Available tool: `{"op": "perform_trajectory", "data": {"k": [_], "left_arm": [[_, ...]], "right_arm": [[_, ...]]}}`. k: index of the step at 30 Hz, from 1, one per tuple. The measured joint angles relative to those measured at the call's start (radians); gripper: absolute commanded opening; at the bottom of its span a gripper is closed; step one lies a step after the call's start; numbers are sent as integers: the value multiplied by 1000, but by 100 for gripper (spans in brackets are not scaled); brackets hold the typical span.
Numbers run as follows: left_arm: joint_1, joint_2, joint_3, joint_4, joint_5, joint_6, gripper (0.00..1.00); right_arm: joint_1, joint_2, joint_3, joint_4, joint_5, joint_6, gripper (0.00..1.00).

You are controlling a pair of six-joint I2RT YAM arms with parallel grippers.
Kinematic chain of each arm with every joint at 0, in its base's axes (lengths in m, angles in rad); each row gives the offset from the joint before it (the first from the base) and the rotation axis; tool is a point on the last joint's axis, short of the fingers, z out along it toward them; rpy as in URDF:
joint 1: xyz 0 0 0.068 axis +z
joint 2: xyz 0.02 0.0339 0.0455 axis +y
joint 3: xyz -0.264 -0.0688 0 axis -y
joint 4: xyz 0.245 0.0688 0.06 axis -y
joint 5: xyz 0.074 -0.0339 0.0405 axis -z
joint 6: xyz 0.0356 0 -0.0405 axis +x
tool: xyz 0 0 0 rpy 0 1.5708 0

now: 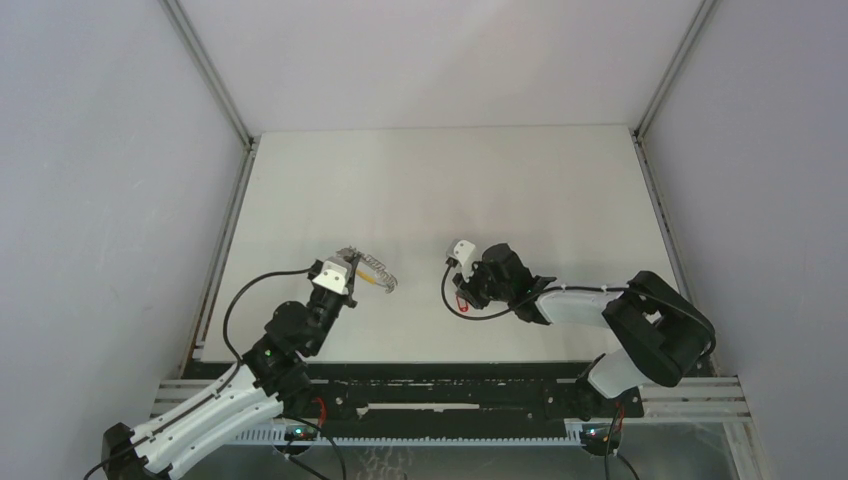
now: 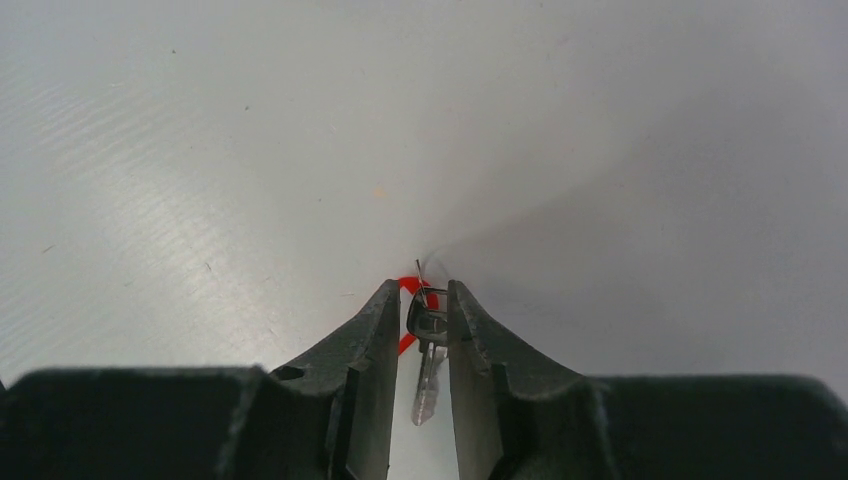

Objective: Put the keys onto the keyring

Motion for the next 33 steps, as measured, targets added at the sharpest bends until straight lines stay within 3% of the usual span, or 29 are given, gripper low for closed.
{"op": "perform_trajectory", "data": {"k": [33], "left_arm": [[0, 11, 0, 0, 3, 0, 0]], "right_arm": [[-9, 25, -45, 89, -16, 10, 18]]}}
